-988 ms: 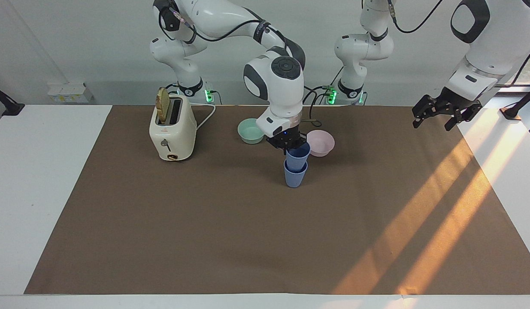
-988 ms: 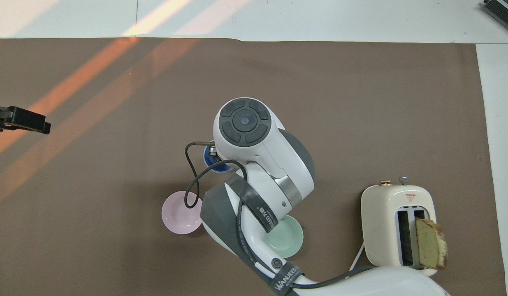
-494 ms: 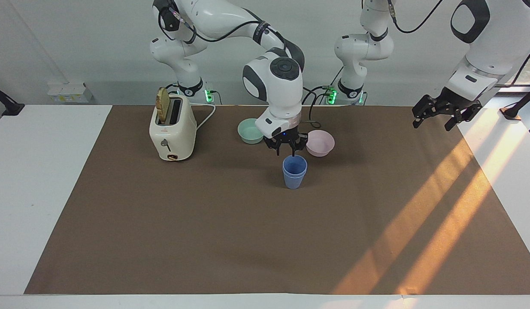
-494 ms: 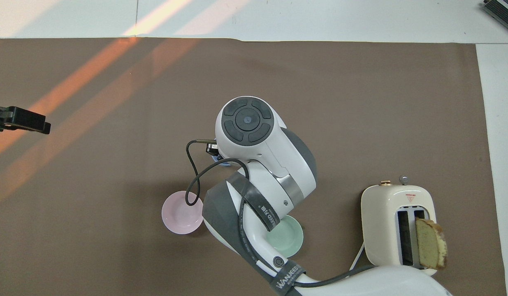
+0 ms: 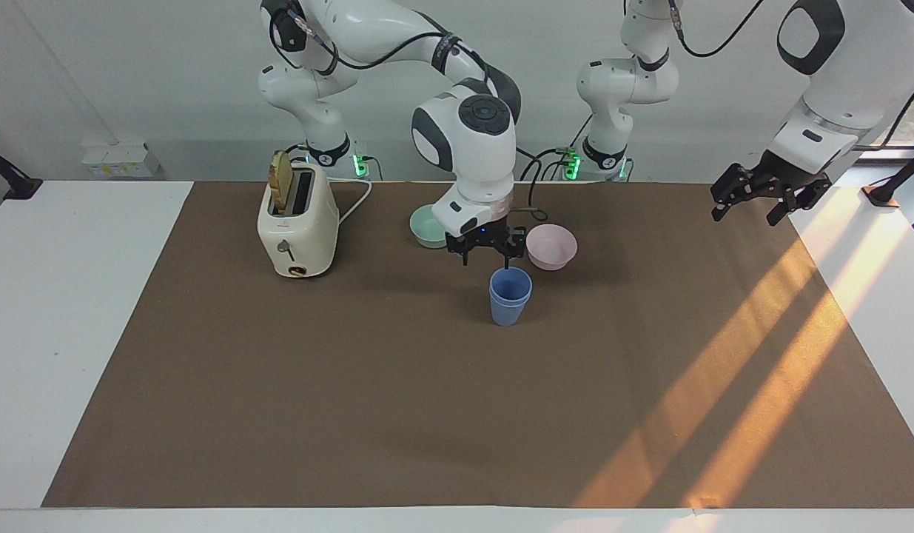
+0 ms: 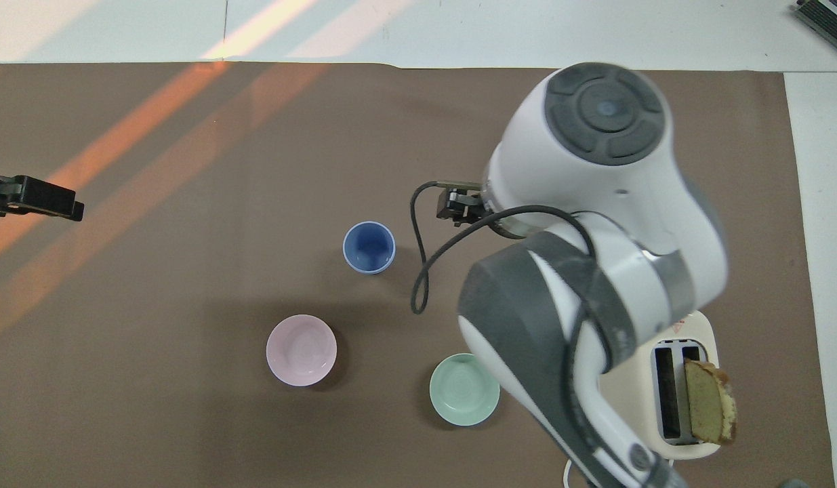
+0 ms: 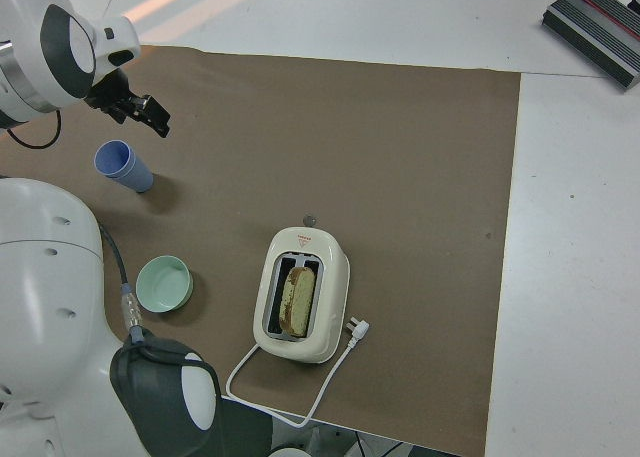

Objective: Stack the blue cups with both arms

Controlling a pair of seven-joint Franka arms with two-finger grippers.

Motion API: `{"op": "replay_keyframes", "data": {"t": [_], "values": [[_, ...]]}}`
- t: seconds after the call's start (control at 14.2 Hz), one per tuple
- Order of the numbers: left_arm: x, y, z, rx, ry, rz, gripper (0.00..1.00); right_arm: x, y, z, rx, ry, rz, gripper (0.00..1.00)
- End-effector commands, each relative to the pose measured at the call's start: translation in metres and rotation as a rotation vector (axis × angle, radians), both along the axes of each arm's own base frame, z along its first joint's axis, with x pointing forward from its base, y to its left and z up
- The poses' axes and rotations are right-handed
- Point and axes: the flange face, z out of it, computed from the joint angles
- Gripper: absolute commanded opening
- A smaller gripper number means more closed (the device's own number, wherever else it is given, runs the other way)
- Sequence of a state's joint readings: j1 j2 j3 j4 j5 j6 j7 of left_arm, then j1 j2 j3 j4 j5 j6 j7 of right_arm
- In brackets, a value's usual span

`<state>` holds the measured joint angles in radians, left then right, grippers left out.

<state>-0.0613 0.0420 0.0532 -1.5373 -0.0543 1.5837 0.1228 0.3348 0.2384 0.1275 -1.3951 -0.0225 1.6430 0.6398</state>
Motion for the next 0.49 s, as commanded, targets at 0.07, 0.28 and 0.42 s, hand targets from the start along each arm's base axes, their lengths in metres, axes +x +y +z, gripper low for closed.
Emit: {"op": "replay_keyframes", "data": {"t": [0.07, 0.28, 0.42], "values": [[-0.005, -0.001, 0.003, -0.011, 0.0, 0.005, 1.0, -0.009, -0.101, 0.058, -0.025, 0.002, 0.18, 1.0], [-0.005, -0.001, 0.003, -0.011, 0.0, 0.005, 1.0, -0.001, -0.174, 0.059, -0.028, 0.044, 0.309, 1.0], [-0.005, -0.001, 0.002, -0.011, 0.002, 0.005, 1.0, 0.003, -0.215, 0.063, -0.01, 0.027, 0.26, 1.0]]}}
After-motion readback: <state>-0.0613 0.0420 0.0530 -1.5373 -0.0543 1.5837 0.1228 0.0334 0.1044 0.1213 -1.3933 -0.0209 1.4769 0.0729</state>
